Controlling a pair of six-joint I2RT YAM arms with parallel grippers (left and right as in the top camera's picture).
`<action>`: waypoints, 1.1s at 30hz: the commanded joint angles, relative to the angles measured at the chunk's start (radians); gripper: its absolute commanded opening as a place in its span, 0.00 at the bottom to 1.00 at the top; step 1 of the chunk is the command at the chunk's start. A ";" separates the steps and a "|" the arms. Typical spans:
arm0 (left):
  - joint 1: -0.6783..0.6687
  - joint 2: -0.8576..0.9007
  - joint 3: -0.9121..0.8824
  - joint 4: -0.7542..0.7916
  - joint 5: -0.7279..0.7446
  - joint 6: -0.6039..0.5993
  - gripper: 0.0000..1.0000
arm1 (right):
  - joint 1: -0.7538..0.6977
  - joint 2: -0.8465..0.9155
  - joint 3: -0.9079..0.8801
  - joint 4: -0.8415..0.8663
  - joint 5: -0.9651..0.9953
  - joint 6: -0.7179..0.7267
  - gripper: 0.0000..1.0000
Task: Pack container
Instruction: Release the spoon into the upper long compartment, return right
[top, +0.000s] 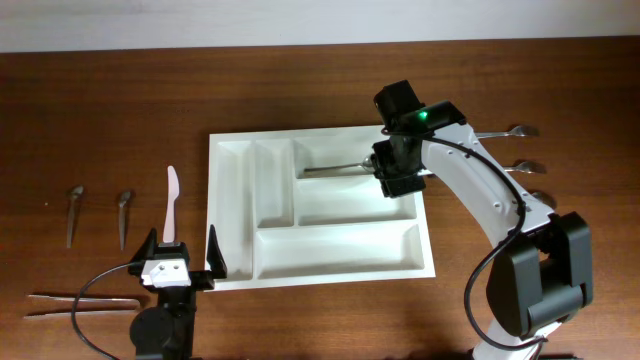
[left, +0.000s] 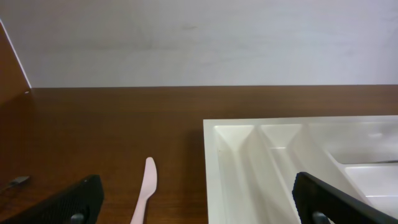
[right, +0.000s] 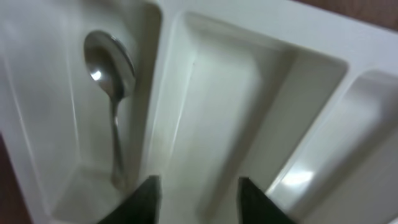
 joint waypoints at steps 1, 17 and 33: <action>0.006 -0.008 -0.002 -0.005 -0.004 0.012 0.99 | -0.044 -0.002 -0.001 0.063 0.059 -0.149 0.77; 0.006 -0.008 -0.002 -0.005 -0.004 0.012 0.99 | -0.575 0.001 0.006 -0.052 0.107 -0.425 0.99; 0.006 -0.008 -0.002 -0.005 -0.004 0.012 0.99 | -0.710 0.113 -0.027 0.016 0.136 -0.602 0.99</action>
